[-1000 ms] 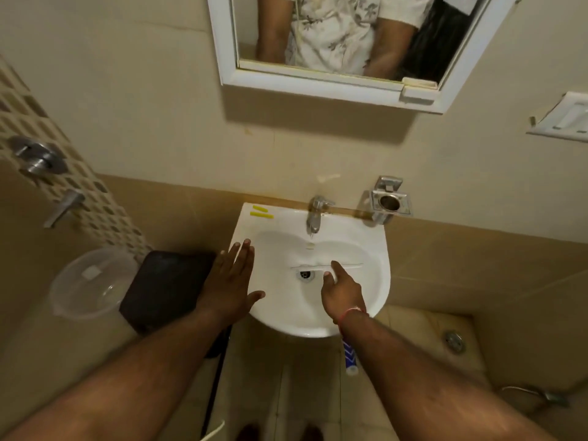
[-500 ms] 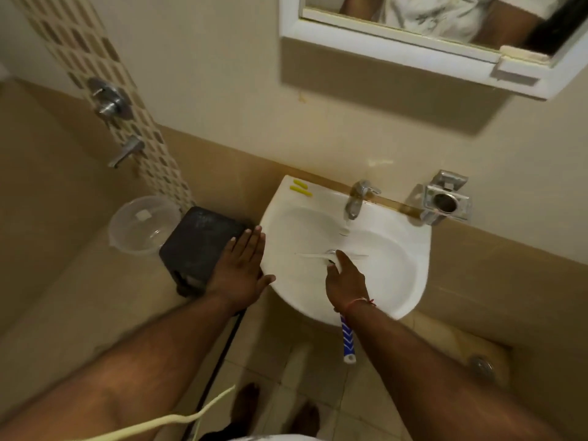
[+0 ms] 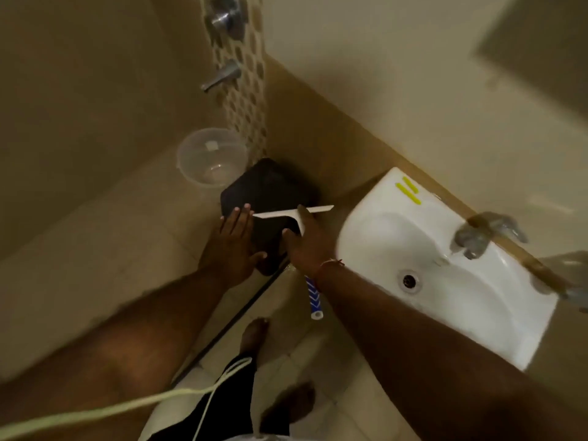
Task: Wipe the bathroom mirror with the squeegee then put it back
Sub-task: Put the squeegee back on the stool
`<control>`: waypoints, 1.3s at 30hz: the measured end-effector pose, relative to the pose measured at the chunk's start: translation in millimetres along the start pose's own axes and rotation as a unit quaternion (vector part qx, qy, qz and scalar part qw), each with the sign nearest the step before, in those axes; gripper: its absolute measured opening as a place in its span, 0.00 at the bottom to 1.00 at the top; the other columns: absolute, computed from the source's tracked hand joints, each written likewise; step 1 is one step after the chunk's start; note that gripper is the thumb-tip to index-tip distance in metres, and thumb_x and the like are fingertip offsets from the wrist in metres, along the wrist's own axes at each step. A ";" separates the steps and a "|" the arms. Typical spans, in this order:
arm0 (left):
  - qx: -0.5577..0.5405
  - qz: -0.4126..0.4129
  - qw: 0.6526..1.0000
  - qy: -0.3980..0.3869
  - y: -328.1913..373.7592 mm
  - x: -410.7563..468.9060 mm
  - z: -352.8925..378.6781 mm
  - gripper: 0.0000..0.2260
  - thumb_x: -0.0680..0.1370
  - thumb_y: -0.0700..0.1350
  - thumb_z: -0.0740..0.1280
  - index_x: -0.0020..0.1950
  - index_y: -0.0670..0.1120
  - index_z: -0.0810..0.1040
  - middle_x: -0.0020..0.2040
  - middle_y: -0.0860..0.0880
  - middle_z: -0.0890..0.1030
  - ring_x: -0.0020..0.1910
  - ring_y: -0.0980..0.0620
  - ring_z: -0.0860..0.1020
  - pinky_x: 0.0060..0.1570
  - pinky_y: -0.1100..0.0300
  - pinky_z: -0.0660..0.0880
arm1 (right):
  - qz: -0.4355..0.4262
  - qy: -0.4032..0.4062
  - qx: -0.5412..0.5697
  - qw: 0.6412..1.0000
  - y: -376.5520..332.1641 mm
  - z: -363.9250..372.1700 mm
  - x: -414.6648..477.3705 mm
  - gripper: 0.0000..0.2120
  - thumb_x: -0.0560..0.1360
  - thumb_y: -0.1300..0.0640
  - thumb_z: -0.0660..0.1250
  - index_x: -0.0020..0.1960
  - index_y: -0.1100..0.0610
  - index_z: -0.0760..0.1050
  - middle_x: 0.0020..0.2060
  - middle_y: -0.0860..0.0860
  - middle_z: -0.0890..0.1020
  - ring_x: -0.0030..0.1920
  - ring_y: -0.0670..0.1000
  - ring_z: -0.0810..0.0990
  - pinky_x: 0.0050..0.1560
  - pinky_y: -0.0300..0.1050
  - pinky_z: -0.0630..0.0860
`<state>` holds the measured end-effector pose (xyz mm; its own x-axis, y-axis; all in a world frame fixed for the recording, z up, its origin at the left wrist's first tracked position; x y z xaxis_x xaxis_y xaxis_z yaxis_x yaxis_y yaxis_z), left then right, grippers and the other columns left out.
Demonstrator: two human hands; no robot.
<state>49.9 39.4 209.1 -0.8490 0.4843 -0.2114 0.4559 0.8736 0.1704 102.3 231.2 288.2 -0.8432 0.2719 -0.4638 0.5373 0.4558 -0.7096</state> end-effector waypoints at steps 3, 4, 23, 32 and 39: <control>-0.014 -0.029 0.999 -0.019 -37.5 15.4 24.7 0.48 0.82 0.67 0.67 0.90 0.44 0.47 0.91 0.45 0.46 0.89 0.42 0.47 0.87 0.40 0.51 | 0.022 -0.056 -0.027 0.998 -4.4 35.6 49.4 0.34 0.86 0.48 0.66 0.87 0.46 0.55 0.79 0.57 0.70 0.78 0.61 0.71 0.76 0.53 0.69; -0.017 -0.036 0.999 -0.026 -50.6 22.7 34.1 0.48 0.83 0.67 0.66 0.90 0.44 0.46 0.91 0.44 0.45 0.89 0.42 0.46 0.87 0.40 0.50 | 0.035 -0.065 -0.031 0.997 -3.2 47.5 69.4 0.35 0.86 0.47 0.66 0.87 0.46 0.54 0.80 0.57 0.69 0.78 0.62 0.69 0.77 0.53 0.67; -0.064 -0.085 0.990 -0.091 -141.4 153.0 212.4 0.47 0.84 0.66 0.64 0.90 0.44 0.41 0.90 0.44 0.40 0.89 0.43 0.41 0.86 0.43 0.40 | 0.048 -0.100 -0.002 0.994 72.1 204.2 361.2 0.46 0.76 0.64 0.78 0.87 0.52 0.57 0.68 0.55 0.79 0.65 0.53 0.81 0.70 0.56 0.79; -0.043 -0.083 0.991 -0.091 -161.6 118.4 251.1 0.46 0.84 0.69 0.59 0.90 0.43 0.42 0.90 0.42 0.41 0.89 0.41 0.42 0.87 0.38 0.47 | 0.005 -0.076 -0.017 0.997 85.4 204.8 393.7 0.44 0.73 0.57 0.81 0.84 0.58 0.64 0.77 0.54 0.74 0.73 0.50 0.75 0.78 0.48 0.69; 0.006 -0.076 0.993 -0.089 -158.8 116.1 235.5 0.47 0.84 0.69 0.60 0.90 0.43 0.42 0.90 0.42 0.42 0.89 0.40 0.43 0.87 0.39 0.46 | -0.014 -0.049 -0.133 0.990 100.1 178.8 322.3 0.45 0.80 0.43 0.74 0.87 0.54 0.54 0.85 0.55 0.60 0.84 0.57 0.60 0.84 0.55 0.60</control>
<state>-58.2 -31.7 -69.2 -0.8475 0.3472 -0.4014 0.3305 0.9371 0.1127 -112.4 212.9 -27.2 -0.8447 0.1786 -0.5045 0.4791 0.6724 -0.5642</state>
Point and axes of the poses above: each hand's wrist, its own x-axis towards the middle knuckle, its own z-axis out of the palm, y = z × x, the point moved 5 cm from there along x, towards the middle knuckle
